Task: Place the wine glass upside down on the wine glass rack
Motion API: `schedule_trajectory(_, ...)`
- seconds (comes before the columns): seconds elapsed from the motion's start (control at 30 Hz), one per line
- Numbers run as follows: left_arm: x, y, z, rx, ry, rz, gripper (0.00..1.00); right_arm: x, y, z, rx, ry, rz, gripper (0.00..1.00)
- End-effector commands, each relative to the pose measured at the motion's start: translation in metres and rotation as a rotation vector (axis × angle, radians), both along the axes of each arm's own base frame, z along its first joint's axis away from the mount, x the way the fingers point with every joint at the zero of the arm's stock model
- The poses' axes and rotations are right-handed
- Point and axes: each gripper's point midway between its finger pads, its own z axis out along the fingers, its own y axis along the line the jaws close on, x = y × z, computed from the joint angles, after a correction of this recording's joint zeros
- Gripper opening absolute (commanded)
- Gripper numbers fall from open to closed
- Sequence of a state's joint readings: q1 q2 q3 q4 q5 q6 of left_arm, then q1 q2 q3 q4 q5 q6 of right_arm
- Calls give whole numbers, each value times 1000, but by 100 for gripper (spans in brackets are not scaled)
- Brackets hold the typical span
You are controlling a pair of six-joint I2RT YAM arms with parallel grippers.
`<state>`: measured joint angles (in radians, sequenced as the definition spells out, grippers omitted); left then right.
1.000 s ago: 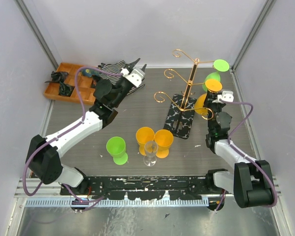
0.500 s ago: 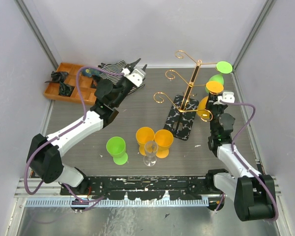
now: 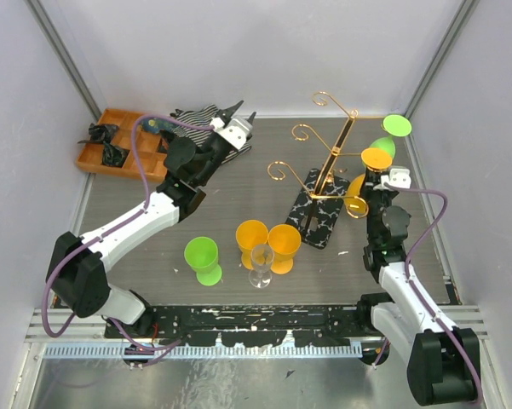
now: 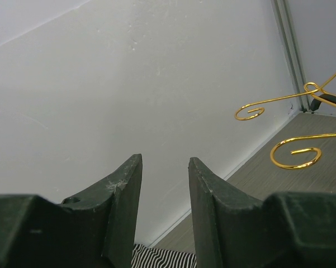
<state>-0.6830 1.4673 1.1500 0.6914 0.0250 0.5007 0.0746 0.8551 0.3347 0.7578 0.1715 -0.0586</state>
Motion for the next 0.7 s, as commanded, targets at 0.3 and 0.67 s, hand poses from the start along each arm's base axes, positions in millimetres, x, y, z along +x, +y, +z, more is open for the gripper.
schedule_trajectory(0.3, -7, 8, 17, -54, -33, 1, 48, 4, -24, -18, 76, 39, -136, 1)
schedule_trajectory(0.67, -6, 9, 16, -45, -37, 9, 49, 4, -37, -16, 63, 41, -211, 1)
